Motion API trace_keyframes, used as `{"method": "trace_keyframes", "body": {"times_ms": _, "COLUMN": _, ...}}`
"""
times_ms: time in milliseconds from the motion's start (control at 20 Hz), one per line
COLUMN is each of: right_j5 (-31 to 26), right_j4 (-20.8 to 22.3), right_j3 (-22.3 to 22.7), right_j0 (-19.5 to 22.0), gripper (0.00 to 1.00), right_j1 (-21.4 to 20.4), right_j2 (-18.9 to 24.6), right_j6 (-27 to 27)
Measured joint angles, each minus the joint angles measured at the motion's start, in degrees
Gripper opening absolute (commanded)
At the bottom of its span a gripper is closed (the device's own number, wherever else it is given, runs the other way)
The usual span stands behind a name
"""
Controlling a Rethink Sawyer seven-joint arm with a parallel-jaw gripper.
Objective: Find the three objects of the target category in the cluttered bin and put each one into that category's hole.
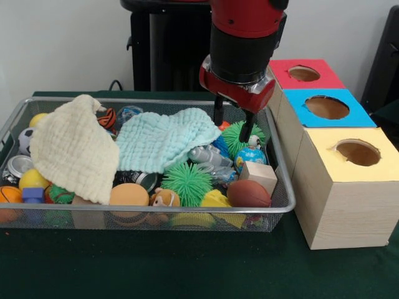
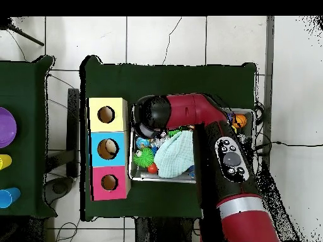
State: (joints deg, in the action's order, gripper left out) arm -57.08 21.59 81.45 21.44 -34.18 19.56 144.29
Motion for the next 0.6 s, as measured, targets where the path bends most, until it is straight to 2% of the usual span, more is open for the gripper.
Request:
{"method": "trace_keyframes", "body": {"times_ms": 450, "right_j5": 0.0, "right_j4": 0.0, "right_j3": -0.5, "right_j0": -0.5, "gripper": 1.0, "right_j1": -0.8, "right_j2": -0.1, "right_j6": 0.0}}
{"method": "trace_keyframes", "body": {"times_ms": 600, "right_j5": 0.0, "right_j4": 0.0, "right_j3": -2.6, "right_j0": -0.9, "gripper": 1.0, "right_j1": -0.2, "right_j2": -0.1, "right_j6": 0.0}}
